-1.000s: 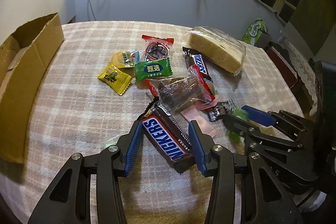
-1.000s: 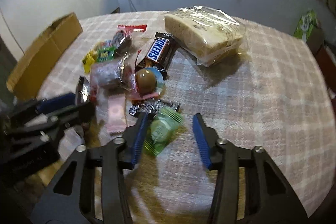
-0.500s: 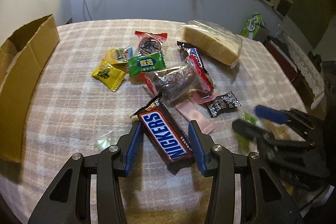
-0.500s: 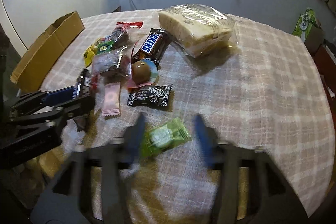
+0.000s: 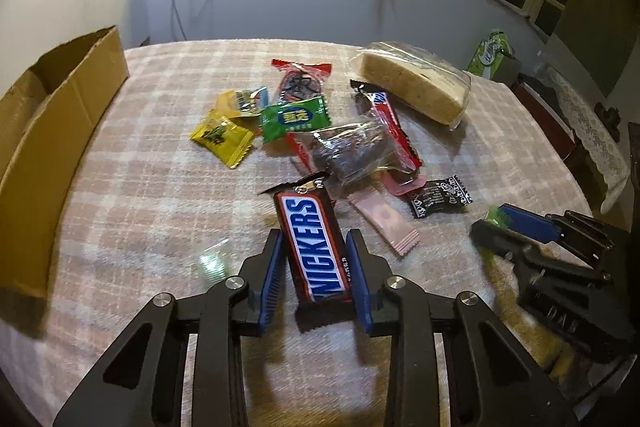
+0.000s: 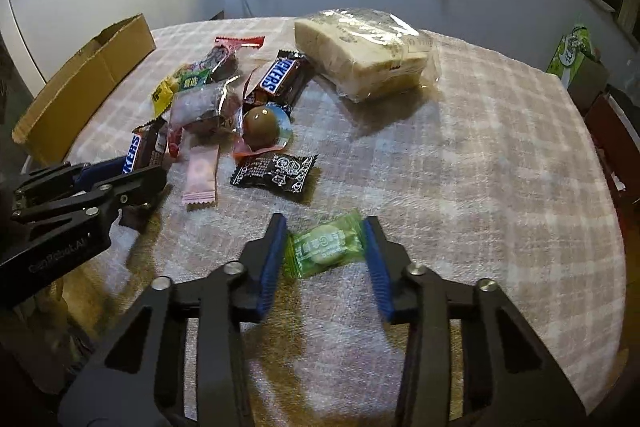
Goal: Organize snacks
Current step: 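Grasp the Snickers bar with the left tool while the right tool grasps the green wrapped candy, then lift and carry the Snickers bar and green candy over the cardboard box with both tools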
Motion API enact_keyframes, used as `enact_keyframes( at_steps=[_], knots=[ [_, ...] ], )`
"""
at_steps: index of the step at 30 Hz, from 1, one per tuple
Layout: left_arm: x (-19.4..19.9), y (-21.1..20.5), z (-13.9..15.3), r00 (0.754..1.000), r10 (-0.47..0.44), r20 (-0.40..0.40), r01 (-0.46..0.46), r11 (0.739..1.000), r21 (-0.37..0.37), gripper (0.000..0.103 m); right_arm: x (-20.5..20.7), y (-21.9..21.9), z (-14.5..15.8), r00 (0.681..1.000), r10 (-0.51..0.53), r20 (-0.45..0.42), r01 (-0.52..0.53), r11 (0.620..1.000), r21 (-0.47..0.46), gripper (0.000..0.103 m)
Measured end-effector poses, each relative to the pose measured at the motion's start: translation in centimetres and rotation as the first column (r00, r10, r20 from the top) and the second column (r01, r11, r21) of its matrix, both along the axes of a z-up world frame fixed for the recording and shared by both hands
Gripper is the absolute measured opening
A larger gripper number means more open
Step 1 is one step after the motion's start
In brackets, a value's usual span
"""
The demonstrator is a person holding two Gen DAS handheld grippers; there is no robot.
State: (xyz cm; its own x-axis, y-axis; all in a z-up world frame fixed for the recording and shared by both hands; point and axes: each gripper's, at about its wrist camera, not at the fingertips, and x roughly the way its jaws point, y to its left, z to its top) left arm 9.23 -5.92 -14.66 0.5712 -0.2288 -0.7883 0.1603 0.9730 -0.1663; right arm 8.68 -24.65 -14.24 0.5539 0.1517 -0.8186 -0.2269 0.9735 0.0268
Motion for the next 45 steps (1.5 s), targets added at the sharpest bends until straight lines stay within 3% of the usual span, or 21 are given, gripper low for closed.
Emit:
enact_keyframes(
  at_steps=[3,12,17,20,22,24,26,28,31,32,35,45],
  knots=[
    [-0.3,0.8,0.0,1.0,0.01,-0.007,-0.011,1.0,-0.012,0.028,0.0,-0.5,0.1,1.0,-0.003,0.0,0.003,1.0,0.012,0.023],
    [-0.6,1.1,0.0,1.0,0.015,-0.006,-0.015,1.0,-0.019,0.028,-0.7,-1.6,0.4,1.0,-0.013,0.016,0.012,0.997,0.072,0.012],
    [-0.7,0.5,0.0,1.0,-0.015,-0.006,0.015,1.0,0.017,0.029,-0.8,-1.8,0.2,1.0,-0.008,0.01,0.007,0.997,0.079,0.012],
    [-0.5,0.3,0.1,1.0,-0.026,-0.011,0.026,1.0,0.015,0.039,-0.7,-2.1,0.1,1.0,0.001,-0.004,0.0,0.995,0.097,0.014],
    [-0.5,0.3,0.2,1.0,-0.023,-0.011,0.023,1.0,0.004,0.04,-0.7,-2.2,0.0,0.999,0.03,-0.013,-0.028,0.995,0.1,0.018],
    [-0.4,0.2,0.2,1.0,-0.027,-0.002,0.027,1.0,0.006,0.04,-0.8,-2.3,-0.1,0.998,0.054,-0.016,-0.052,0.994,0.095,0.028],
    [-0.3,0.0,0.1,1.0,-0.024,0.008,0.024,1.0,0.013,0.037,-0.9,-2.3,-0.2,0.997,0.073,-0.015,-0.071,0.993,0.092,0.029],
    [-0.2,0.1,0.0,1.0,-0.005,0.018,0.005,1.0,0.024,0.027,-0.8,-2.3,-0.2,0.997,0.078,-0.016,-0.076,0.992,0.097,0.029],
    [-0.2,0.2,0.0,1.0,-0.008,0.023,0.008,1.0,0.019,0.027,-0.9,-2.2,-0.1,0.996,0.085,-0.014,-0.083,0.993,0.087,0.023],
    [-0.2,0.2,0.0,1.0,-0.008,0.024,0.008,1.0,0.022,0.027,-0.9,-2.2,-0.1,0.996,0.089,-0.011,-0.088,0.992,0.09,0.01],
    [-0.2,0.4,0.1,1.0,0.002,0.024,-0.002,1.0,0.009,0.027,-0.9,-2.3,0.0,0.996,0.084,-0.017,-0.081,0.989,0.121,0.004],
    [-0.5,1.0,0.2,1.0,0.009,0.024,-0.009,1.0,-0.008,0.027,-1.0,-2.0,1.0,0.994,0.107,0.002,-0.106,0.987,0.124,0.004]
  ],
)
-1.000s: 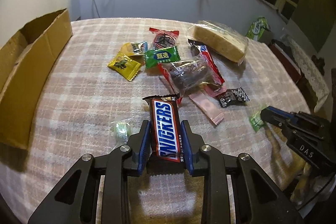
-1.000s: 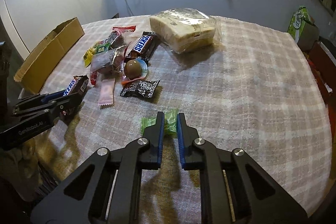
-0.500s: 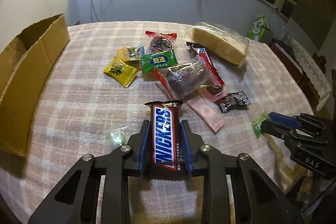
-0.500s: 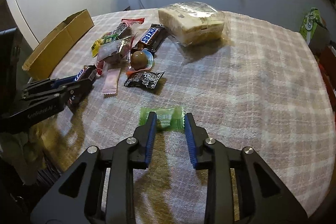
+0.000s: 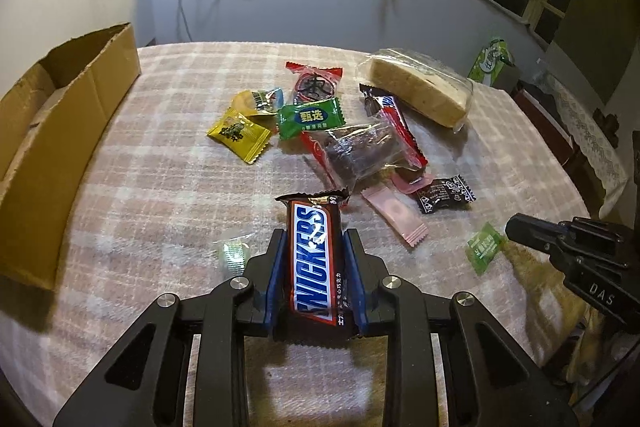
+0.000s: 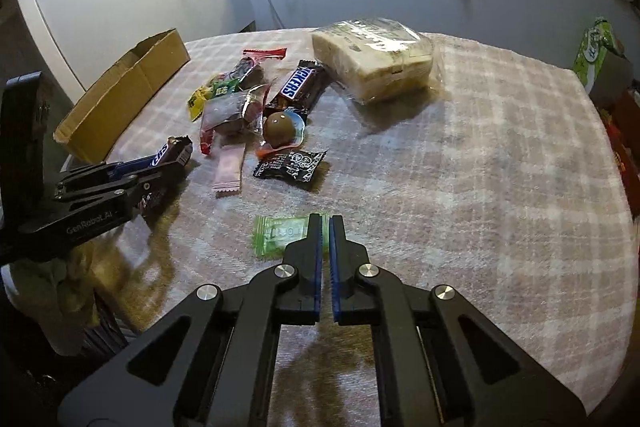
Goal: Organize snacks
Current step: 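Lift and carry the Snickers bar and green candy over the cardboard box with both tools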
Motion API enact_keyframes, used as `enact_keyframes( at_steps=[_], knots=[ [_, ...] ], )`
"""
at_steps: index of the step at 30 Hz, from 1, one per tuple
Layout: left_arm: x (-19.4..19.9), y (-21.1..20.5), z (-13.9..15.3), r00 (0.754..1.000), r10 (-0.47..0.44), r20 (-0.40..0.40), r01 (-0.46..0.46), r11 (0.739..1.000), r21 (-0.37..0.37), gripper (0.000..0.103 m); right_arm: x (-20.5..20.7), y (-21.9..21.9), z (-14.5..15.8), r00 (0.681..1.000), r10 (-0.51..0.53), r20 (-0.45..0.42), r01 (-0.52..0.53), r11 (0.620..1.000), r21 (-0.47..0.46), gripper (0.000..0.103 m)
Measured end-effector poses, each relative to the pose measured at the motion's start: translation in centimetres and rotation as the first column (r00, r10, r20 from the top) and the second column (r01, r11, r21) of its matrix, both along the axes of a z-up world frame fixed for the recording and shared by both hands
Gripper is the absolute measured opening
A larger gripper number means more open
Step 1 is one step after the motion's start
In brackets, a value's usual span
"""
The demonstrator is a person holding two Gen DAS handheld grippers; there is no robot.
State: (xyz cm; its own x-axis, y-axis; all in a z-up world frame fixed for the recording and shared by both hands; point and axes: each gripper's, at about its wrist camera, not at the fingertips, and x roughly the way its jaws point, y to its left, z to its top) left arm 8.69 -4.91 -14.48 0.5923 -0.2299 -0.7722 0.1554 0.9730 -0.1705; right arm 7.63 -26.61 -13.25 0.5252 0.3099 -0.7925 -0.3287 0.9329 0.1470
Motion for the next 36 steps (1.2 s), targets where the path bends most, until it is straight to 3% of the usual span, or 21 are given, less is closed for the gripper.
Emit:
enact_keyframes(
  at_steps=[1,2,3,5,8,10,12,13,14,17,18,25,36],
  knots=[
    [0.0,0.1,0.0,1.0,0.0,0.0,0.0,1.0,0.001,0.027,0.1,0.1,-0.1,1.0,0.016,-0.011,-0.016,1.0,-0.004,0.007],
    [-0.1,0.1,0.0,1.0,0.002,0.001,-0.002,1.0,0.003,0.027,0.2,0.4,-0.3,0.999,0.028,-0.029,-0.029,0.999,-0.021,0.027],
    [-0.1,0.2,0.0,1.0,0.005,0.001,-0.005,1.0,0.001,0.027,0.2,0.6,-0.5,0.999,0.03,-0.032,-0.032,0.999,-0.041,0.064],
    [-0.1,0.3,-0.1,1.0,0.008,0.002,-0.008,1.0,-0.003,0.027,0.0,1.2,-0.4,0.999,0.036,-0.009,-0.037,0.997,-0.062,0.087],
    [-0.1,0.2,-0.2,1.0,0.008,0.001,-0.008,1.0,0.004,0.027,0.0,2.5,-0.6,0.997,0.075,0.009,-0.074,0.994,-0.075,0.085],
    [-0.2,0.1,-0.1,1.0,0.002,0.005,-0.002,1.0,0.012,0.027,0.2,3.7,-1.7,0.995,0.102,-0.001,-0.101,0.984,-0.146,0.061],
    [-0.2,0.1,-0.1,1.0,0.001,0.008,-0.002,1.0,0.016,0.027,-0.1,4.1,-1.8,0.992,0.12,0.025,-0.114,0.979,-0.171,0.052],
    [-0.2,0.2,-0.1,1.0,0.005,0.008,-0.005,1.0,0.015,0.027,0.0,4.1,-1.7,0.992,0.125,0.02,-0.12,0.979,-0.166,0.047],
    [-0.1,0.2,-0.1,1.0,0.007,0.007,-0.007,1.0,0.012,0.027,0.2,3.9,-1.5,0.992,0.122,0.013,-0.118,0.981,-0.156,0.033],
    [-0.3,0.3,0.1,1.0,0.014,0.013,-0.014,1.0,0.004,0.027,0.6,2.9,-1.4,0.994,0.106,-0.009,-0.107,0.988,-0.11,0.021],
    [-0.3,0.4,0.1,1.0,0.014,0.014,-0.014,1.0,0.005,0.027,0.7,2.7,-1.4,0.995,0.101,-0.01,-0.102,0.989,-0.107,0.008],
    [-0.8,0.8,0.8,0.999,0.019,0.028,-0.019,1.0,-0.007,0.027,0.8,2.3,-1.0,0.997,0.079,-0.001,-0.079,0.993,-0.085,0.006],
    [-1.4,3.8,4.3,0.993,0.063,0.1,-0.06,0.998,-0.029,0.027,0.4,5.0,3.8,0.987,0.143,0.079,-0.141,0.989,-0.034,0.006]
  ],
)
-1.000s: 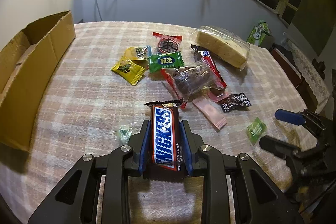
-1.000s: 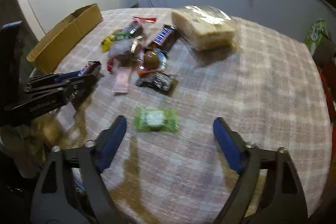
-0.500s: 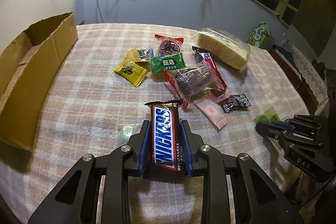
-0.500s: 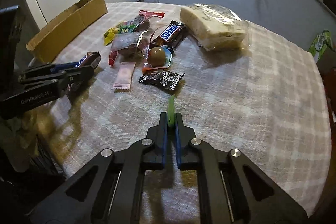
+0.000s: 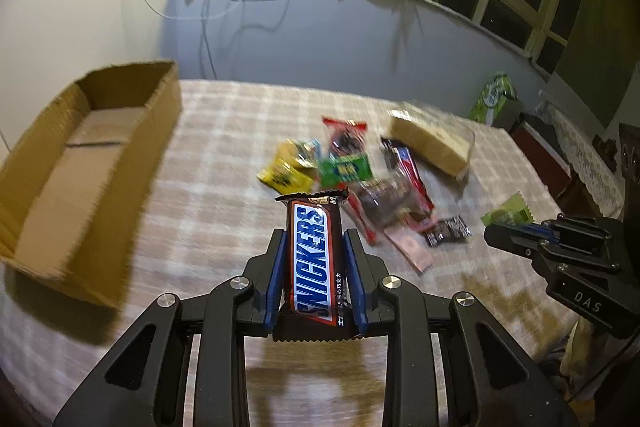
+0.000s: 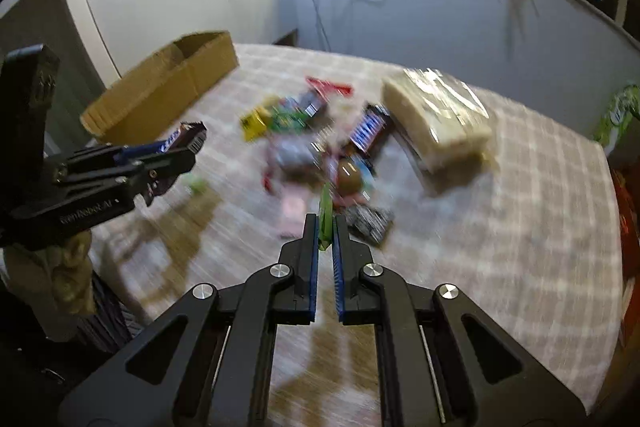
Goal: Organize snacks
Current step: 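Lift and carry the Snickers bar and green candy over the cardboard box with both tools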
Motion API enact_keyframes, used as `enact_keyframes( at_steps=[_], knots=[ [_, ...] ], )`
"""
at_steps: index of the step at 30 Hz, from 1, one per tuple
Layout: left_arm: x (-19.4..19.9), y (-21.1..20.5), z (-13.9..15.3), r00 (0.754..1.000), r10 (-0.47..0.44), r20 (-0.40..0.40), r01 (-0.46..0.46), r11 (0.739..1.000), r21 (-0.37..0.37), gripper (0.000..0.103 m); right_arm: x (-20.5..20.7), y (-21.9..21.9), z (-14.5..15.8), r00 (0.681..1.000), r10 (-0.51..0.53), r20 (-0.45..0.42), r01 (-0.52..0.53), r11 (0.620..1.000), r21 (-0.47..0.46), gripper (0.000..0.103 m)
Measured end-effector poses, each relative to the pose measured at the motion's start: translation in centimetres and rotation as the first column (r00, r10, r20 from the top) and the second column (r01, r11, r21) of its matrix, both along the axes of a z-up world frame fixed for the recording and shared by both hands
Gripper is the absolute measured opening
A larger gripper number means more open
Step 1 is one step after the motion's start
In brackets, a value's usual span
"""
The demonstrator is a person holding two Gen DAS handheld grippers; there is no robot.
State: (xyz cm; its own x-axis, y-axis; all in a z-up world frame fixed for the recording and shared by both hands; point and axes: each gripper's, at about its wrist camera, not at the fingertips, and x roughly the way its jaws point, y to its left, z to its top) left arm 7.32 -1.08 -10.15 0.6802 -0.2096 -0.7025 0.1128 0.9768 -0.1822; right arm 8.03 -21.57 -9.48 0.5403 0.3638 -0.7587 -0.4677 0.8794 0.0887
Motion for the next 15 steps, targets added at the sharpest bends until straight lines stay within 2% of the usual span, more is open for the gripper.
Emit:
enact_keyframes(
  at_steps=[7,15],
  knots=[
    [0.1,3.9,2.5,0.996,0.067,0.052,-0.068,0.997,0.021,0.027,1.6,4.8,2.7,0.996,0.083,0.044,-0.084,0.996,0.022,0.006],
    [0.5,8.5,3.6,0.987,0.145,0.064,-0.149,0.987,0.054,0.027,3.9,11.1,4.3,0.979,0.189,0.071,-0.192,0.981,0.04,0.006]
  ],
)
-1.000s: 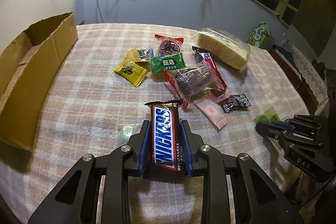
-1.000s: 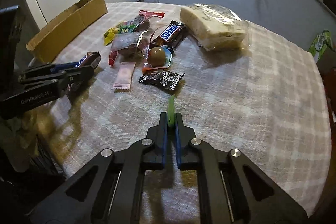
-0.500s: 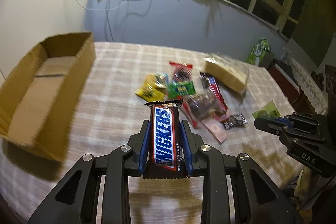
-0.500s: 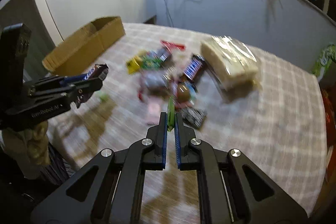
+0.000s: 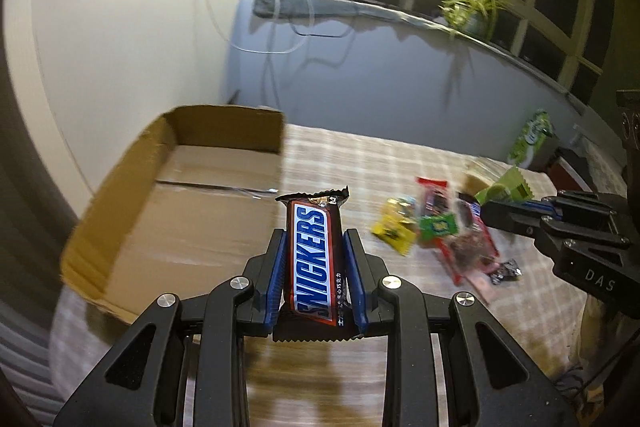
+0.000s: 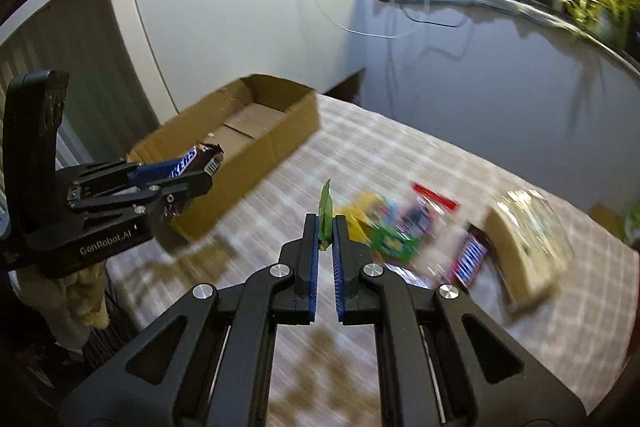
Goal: Organize snacks
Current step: 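Lift and carry the Snickers bar and green candy over the cardboard box with both tools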
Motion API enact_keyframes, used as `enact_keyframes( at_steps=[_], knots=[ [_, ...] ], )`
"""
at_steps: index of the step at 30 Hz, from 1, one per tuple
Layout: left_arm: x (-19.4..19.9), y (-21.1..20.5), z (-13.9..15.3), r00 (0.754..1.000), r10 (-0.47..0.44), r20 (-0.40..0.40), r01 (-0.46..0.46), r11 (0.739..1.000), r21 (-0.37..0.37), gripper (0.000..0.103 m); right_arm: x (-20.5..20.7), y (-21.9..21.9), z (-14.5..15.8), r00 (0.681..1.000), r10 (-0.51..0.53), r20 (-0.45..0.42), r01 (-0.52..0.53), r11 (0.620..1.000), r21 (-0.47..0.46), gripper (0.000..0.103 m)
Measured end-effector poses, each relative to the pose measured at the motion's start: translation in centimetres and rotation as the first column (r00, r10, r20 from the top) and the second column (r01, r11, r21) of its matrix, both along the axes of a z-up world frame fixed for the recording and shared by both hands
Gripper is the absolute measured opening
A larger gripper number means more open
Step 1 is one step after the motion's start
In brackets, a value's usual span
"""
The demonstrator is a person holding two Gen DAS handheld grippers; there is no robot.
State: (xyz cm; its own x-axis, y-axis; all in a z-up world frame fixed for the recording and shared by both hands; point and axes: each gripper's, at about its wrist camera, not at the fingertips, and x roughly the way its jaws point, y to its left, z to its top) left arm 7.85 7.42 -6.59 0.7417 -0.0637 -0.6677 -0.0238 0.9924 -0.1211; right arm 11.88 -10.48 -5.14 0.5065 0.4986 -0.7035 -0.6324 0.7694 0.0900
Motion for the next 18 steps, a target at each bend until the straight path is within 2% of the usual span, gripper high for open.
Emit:
enact_keyframes(
  at_steps=[10,18],
  knots=[
    [0.2,5.2,-0.4,0.996,0.084,-0.013,-0.084,0.996,0.014,0.027,3.0,8.2,0.7,0.99,0.14,-0.034,-0.139,0.99,0.033,0.006],
    [0.1,8.3,-1.3,0.991,0.13,-0.031,-0.13,0.992,-0.003,0.027,4.6,14.9,-0.7,0.971,0.225,-0.078,-0.226,0.974,-0.003,0.007]
  ],
)
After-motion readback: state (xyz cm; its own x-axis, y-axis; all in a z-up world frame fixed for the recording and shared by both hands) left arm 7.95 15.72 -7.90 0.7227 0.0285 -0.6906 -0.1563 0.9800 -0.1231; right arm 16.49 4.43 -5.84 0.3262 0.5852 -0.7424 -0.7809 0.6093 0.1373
